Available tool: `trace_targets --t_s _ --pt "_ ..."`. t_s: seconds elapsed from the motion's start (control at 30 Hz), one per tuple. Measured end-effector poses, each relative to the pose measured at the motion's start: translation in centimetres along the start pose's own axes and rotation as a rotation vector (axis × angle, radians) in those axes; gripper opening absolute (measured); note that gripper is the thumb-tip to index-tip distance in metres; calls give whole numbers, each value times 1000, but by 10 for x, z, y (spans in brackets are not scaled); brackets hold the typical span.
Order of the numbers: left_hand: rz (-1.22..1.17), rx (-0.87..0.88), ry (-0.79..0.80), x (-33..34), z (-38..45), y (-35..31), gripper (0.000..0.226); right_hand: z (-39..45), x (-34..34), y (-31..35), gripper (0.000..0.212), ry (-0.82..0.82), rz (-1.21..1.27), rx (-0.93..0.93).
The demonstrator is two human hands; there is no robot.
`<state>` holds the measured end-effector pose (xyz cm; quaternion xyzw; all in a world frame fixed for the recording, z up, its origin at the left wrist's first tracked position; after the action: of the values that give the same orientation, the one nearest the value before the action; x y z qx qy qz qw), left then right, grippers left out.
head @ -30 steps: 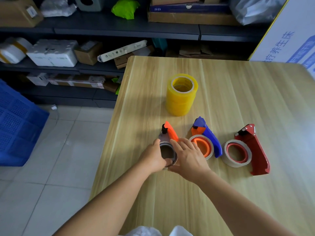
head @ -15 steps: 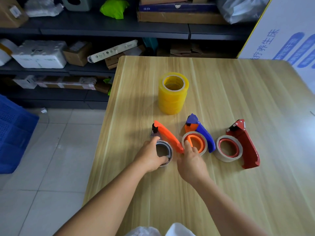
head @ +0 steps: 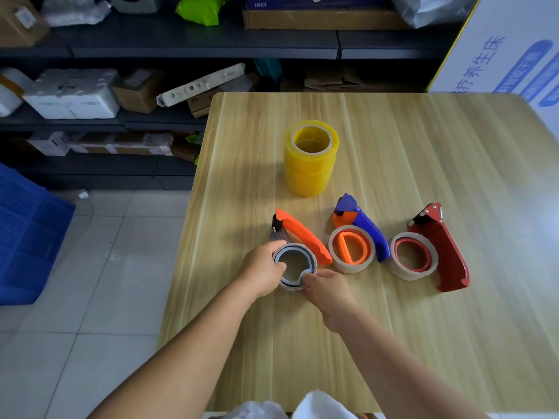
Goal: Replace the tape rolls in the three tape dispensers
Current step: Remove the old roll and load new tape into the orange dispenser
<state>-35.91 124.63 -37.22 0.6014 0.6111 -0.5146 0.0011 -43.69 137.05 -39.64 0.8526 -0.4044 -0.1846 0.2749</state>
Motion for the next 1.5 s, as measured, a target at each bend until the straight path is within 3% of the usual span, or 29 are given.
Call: trace_targets --t_s 0.2,0.37,0.6,0.73,0.9,1.17,1.43,1.5 --pt "34 2 -79 -7 1 -1 42 0 -2 3 23 19 80 34" --pt "73 4 -78 -3 4 -4 39 1 -7 8 10 35 36 6" --pt "63 -35 -101 0 10 -11 36 5 -12 15 36 39 22 -30" --pt "27 13 -30 4 9 -14 36 6 -12 14 22 36 39 -60" --pt "-85 -6 130 12 8 -11 65 5 -12 17 22 53 55 -70" --pt "-101 -1 178 11 13 -15 94 1 -17 20 23 177 213 -17" --pt "-144 -64 116 16 14 -15 79 0 -13 17 23 142 164 -25" --pt "-72 -82 58 15 17 -15 63 0 -12 17 22 105 137 -23"
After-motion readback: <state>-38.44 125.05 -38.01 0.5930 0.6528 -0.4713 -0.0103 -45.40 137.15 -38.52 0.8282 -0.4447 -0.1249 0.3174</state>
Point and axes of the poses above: each hand's wrist, its own z-axis towards the middle knuckle, its own x-axis out of the palm, y = z × x, the point moved 3 cm from there along z, towards the middle knuckle, and after that the axes turned 6 degrees about z, right-handed, at the moved point
